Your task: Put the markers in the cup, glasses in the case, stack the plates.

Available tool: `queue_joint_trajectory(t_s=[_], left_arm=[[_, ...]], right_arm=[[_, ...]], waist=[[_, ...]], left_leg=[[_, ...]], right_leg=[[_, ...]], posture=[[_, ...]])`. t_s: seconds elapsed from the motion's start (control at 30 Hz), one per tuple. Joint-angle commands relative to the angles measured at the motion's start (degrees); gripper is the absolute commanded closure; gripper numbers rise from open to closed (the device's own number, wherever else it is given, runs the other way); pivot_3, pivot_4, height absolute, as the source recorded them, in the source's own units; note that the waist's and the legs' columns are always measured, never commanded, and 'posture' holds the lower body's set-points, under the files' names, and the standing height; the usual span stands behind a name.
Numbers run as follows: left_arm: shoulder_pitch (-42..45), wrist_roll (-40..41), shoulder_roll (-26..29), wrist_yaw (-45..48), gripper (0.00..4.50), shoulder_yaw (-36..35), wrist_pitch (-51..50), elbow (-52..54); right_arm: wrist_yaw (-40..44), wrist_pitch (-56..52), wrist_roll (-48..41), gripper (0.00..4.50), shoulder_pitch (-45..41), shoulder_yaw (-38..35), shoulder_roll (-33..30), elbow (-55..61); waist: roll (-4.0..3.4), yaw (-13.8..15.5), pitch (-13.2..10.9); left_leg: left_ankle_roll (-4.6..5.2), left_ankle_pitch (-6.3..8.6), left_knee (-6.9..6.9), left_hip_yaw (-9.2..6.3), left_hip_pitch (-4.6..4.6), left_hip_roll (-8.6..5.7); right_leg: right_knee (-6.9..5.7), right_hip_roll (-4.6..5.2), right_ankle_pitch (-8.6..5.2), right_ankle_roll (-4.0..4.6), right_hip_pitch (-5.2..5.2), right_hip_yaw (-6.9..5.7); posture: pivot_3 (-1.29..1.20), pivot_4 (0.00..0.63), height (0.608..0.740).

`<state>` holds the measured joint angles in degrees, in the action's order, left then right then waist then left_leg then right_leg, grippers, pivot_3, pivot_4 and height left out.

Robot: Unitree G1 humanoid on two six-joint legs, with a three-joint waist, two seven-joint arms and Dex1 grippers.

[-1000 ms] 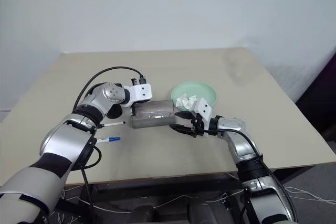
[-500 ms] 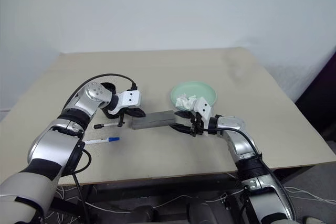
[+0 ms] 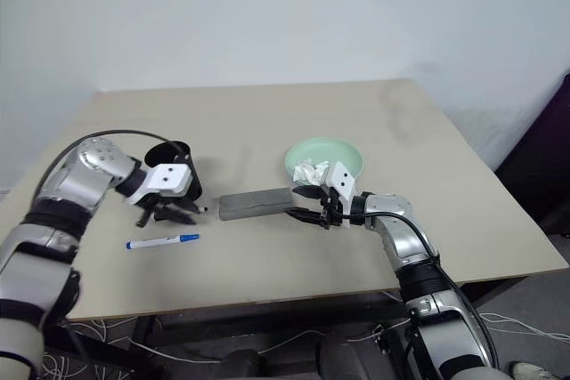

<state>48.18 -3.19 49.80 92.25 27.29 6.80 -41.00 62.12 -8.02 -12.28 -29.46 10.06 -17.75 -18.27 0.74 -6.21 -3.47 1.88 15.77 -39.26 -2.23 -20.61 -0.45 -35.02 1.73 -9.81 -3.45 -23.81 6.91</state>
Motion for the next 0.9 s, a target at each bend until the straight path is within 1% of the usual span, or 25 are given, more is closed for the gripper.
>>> queue_joint_trajectory(t_s=[0.03,0.07,0.1,0.23,0.37,0.47,0.67,0.9], left_arm=[[0.11,4.18,3.42,0.25,1.89,3.43,-1.86,5.26],[-0.2,4.67,4.38,0.25,1.47,4.17,-2.29,6.08],[-0.74,4.79,5.4,0.25,1.17,4.86,-2.12,6.69],[-2.48,3.48,6.66,0.25,1.17,4.89,-2.13,7.19],[-4.13,-0.09,5.6,-0.23,1.17,3.12,-2.19,6.04],[-5.14,-2.73,4.67,-2.59,1.17,2.79,-0.63,4.7],[-5.33,-5.76,2.48,-4.64,1.17,1.74,1.22,1.98],[-5.06,-8.51,1.45,-5.32,1.17,0.71,3.35,-0.96]], right_arm=[[0.52,1.37,-0.74,1.82,-2.11,-0.47,0.13,0.7],[0.58,1.38,-0.73,1.82,-2.17,-0.46,0.16,0.61],[0.65,1.42,-0.69,1.82,-2.16,-0.4,0.21,0.51],[0.81,1.35,-0.69,1.82,-2.11,-0.29,0.27,0.47],[0.92,1.21,-0.71,1.82,-2.14,-0.23,0.3,0.42],[0.95,1.17,-0.69,1.82,-2.29,-0.2,0.39,0.22],[1.13,0.92,-0.73,1.82,-2.37,-0.13,0.31,0.34],[1.22,0.78,-0.72,1.82,-2.34,-0.07,0.32,0.48]], waist=[[0.02,0.3,0.0],[0.04,0.33,0.0],[0.04,0.3,0.0],[0.05,0.3,0.0],[0.05,0.3,0.0],[0.05,0.32,0.0],[0.06,0.37,0.01],[0.03,0.45,0.02]], left_leg=[[0.0,0.0,-0.02,-0.02,-0.01,-0.01],[0.0,0.0,-0.04,0.0,-0.01,0.0],[0.0,0.0,-0.06,0.0,-0.02,-0.01],[0.0,0.0,-0.03,0.05,-0.01,0.0],[0.0,0.0,-0.02,0.06,-0.02,0.02],[0.0,0.0,-0.03,0.08,0.0,0.01],[0.0,0.0,-0.04,0.09,0.0,0.0],[0.06,-0.05,-0.08,0.1,0.21,0.0]], right_leg=[[0.0,0.01,0.0,0.0,0.02,-0.02],[0.02,0.01,0.0,0.0,0.01,0.0],[0.02,0.01,0.0,0.0,0.02,0.0],[0.01,0.0,0.0,0.01,-0.01,0.01],[-0.04,-0.02,-0.01,0.01,-0.06,-0.01],[-0.04,-0.02,-0.01,0.02,-0.04,0.0],[-0.05,-0.02,-0.01,0.02,-0.05,0.01],[-0.13,-0.02,-0.08,0.15,0.12,0.02]], posture=[[0.0,0.0,0.737],[0.0,0.0,0.737],[0.0,0.0,0.737],[0.0,0.0,0.737],[0.0,0.0,0.737],[0.0,0.0,0.737],[0.0,0.0,0.737],[0.0,0.0,0.737]])
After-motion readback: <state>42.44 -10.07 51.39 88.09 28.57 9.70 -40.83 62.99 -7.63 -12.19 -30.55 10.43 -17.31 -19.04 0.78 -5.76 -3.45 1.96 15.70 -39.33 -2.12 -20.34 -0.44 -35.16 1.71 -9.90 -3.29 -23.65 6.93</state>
